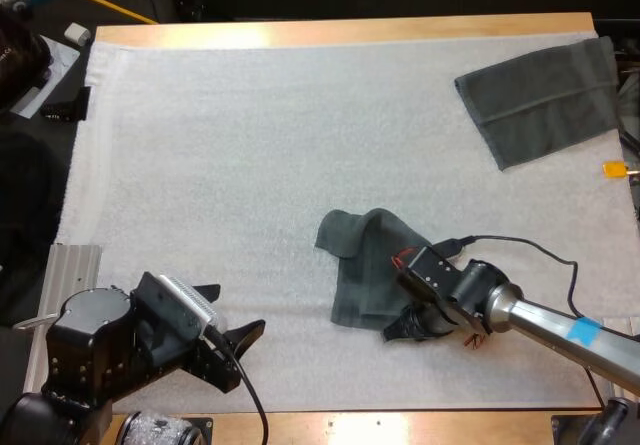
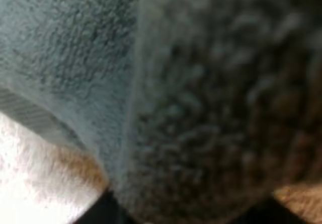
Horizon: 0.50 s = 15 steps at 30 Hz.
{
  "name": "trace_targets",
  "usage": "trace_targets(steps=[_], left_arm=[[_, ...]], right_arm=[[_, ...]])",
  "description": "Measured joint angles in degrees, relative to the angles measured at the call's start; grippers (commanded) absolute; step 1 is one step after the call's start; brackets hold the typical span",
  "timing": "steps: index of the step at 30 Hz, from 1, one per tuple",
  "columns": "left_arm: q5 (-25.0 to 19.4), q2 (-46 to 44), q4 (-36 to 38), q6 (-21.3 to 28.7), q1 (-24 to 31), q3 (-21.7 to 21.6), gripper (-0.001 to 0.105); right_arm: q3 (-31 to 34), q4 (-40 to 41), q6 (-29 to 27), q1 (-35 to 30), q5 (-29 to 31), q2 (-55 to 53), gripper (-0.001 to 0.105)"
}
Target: Pick towel from pile, fold and stack
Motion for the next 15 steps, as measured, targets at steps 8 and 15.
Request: trace_targets(steps=[8, 15], left_arm=[[0.0, 0.0, 1.1, 0.0, 0.0, 0.0, 0.071], [0.1, 0.0, 2.2, 0.0, 0.0, 0.0, 0.071]], right_arm=[[-0.2, -0.2, 0.0, 0.2, 4.4, -0.9, 0.0], [-7.1, 1.7, -4.4, 2.6, 9.1, -3.7, 0.0]])
